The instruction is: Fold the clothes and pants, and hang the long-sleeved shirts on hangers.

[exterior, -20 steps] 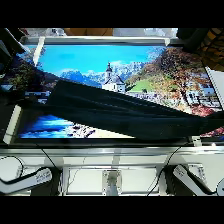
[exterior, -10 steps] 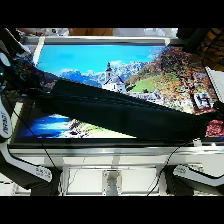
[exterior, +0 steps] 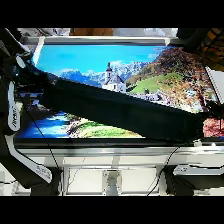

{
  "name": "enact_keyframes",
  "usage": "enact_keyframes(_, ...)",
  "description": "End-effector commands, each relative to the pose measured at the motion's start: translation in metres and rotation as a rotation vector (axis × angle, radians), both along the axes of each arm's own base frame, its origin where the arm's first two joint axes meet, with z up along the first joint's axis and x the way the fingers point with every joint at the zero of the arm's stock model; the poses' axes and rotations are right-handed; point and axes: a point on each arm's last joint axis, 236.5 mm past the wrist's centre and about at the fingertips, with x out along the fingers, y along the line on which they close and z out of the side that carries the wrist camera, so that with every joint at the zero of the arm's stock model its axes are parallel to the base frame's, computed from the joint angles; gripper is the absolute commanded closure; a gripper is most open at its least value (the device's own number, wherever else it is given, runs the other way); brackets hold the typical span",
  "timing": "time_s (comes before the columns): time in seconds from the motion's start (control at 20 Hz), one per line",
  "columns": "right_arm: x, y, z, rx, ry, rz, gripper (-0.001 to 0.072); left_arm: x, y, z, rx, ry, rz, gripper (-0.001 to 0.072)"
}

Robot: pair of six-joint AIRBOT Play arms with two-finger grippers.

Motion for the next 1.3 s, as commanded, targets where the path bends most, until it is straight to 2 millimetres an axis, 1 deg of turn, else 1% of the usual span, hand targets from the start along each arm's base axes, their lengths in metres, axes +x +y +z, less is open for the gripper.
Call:
enact_keyframes(0.0, 0.014, -0.011, -0.01, -0.022, -0.042, -0.051, 0.0696, 0.044, -0.024, 0.013, -0.08, -0.184, 0.013, 0.0593)
enact_keyframes(0.05, 0.016, -0.012, -0.011, -0.026, -0.049, -0.052, 0.0696, 0.052, -0.03, 0.014, -0.116, -0.217, 0.024, 0.0411)
enact_keyframes(0.1, 0.018, -0.013, -0.012, -0.028, -0.055, -0.053, 0.0695, 0.06, -0.036, 0.016, -0.16, -0.251, 0.037, 0.0249)
enact_keyframes(0.2, 0.021, -0.01, -0.013, -0.014, -0.067, -0.057, 0.0695, 0.069, -0.045, 0.015, -0.223, -0.286, 0.057, 0.0237)
enact_keyframes(0.25, 0.022, -0.01, -0.013, -0.011, -0.072, -0.059, 0.0695, 0.069, -0.047, 0.014, -0.23, -0.283, 0.058, 0.0237)
enact_keyframes(0.3, 0.023, -0.009, -0.013, -0.01, -0.072, -0.057, 0.0677, 0.067, -0.047, 0.012, -0.231, -0.274, 0.056, 0.0234)
enact_keyframes(0.35, 0.022, -0.01, -0.013, -0.011, -0.072, -0.054, 0.0568, 0.064, -0.048, 0.011, -0.234, -0.258, 0.054, 0.0233)
enact_keyframes(0.4, 0.023, -0.01, -0.013, -0.015, -0.073, -0.053, 0.0406, 0.06, -0.047, 0.008, -0.237, -0.236, 0.054, 0.0233)
enact_keyframes(0.45, 0.025, -0.012, -0.012, -0.023, -0.083, -0.054, 0.0299, 0.053, -0.045, 0.003, -0.23, -0.205, 0.051, 0.0233)
enact_keyframes(0.55, 0.032, -0.017, -0.011, -0.043, -0.115, -0.052, 0.0297, 0.033, -0.039, -0.01, -0.197, -0.107, 0.034, 0.0233)
enact_keyframes(0.6, 0.04, -0.016, -0.008, -0.042, -0.151, -0.026, 0.0296, 0.021, -0.037, -0.017, -0.178, -0.051, 0.025, 0.0233)
enact_keyframes(0.65, 0.05, -0.013, -0.004, -0.035, -0.193, -0.003, 0.0279, 0.009, -0.034, -0.022, -0.154, 0.003, 0.01, 0.0233)
enact_keyframes(0.75, 0.07, -0.005, 0.009, -0.018, -0.291, 0.04, 0.027, -0.017, -0.027, -0.032, -0.109, 0.121, -0.012, 0.0233)
enact_keyframes(0.85, 0.08, -0.001, 0.024, -0.03, -0.356, 0.097, 0.027, -0.039, -0.019, -0.038, -0.076, 0.215, -0.014, 0.0234)
enact_keyframes(0.9, 0.082, 0.0, 0.031, -0.043, -0.373, 0.117, 0.027, -0.047, -0.017, -0.039, -0.071, 0.251, -0.015, 0.0234)
enact_keyframes(1.05, 0.077, 0.003, 0.049, -0.07, -0.386, 0.148, 0.027, -0.066, -0.024, -0.05, -0.09, 0.331, -0.022, 0.0242)
enact_keyframes(1.25, 0.068, 0.011, 0.062, -0.073, -0.374, 0.199, 0.027, -0.099, -0.04, -0.084, -0.112, 0.454, -0.04, 0.0244)
